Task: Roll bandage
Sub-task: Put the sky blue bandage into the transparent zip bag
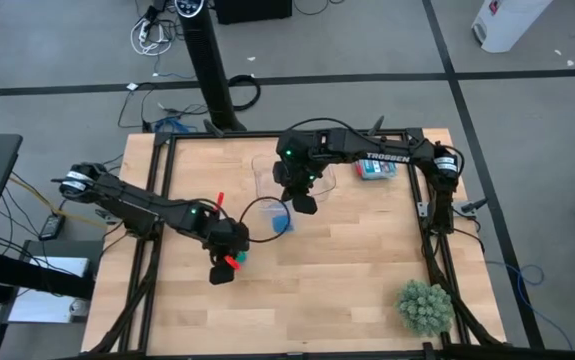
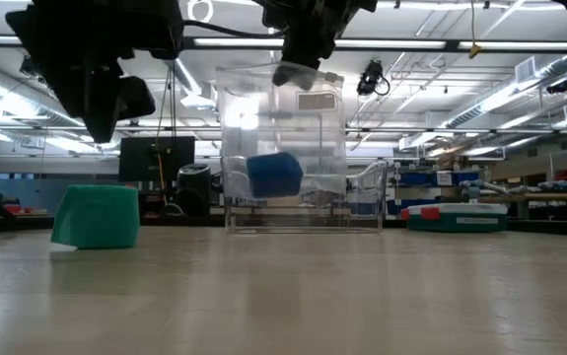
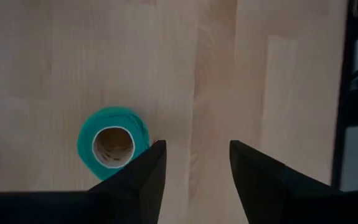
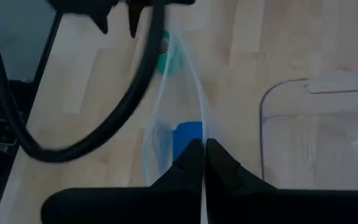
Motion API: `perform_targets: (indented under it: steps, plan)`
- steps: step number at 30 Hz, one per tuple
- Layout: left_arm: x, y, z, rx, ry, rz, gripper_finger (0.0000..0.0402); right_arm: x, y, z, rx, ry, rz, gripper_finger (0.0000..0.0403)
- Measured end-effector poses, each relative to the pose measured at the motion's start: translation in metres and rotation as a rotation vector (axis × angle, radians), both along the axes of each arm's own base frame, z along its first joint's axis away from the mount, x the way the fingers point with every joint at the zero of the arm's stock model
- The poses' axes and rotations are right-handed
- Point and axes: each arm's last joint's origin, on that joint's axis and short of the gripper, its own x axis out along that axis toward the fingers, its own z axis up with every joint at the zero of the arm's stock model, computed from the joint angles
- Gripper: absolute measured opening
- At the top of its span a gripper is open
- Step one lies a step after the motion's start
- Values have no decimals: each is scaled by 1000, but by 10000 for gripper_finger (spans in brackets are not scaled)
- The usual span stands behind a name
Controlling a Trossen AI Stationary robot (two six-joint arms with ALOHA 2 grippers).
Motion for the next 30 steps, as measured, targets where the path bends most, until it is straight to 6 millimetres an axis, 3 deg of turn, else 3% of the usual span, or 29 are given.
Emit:
perform_targets:
  steps: [10,18,25,30]
  plan:
    - [-1,4,-10,157,17,11,183,0,-3,-1,22,5,-15,0]
    - [-7,5,-27,149,40,0,183,0,-3,-1,36,5,-10,0]
    - [-2,4,-28,171,-34,-30,183,0,-3,-1,47,6,-4,0]
    - [3,3,-40,188,8,-65,183,-1,-4,-1,48,6,-8,0]
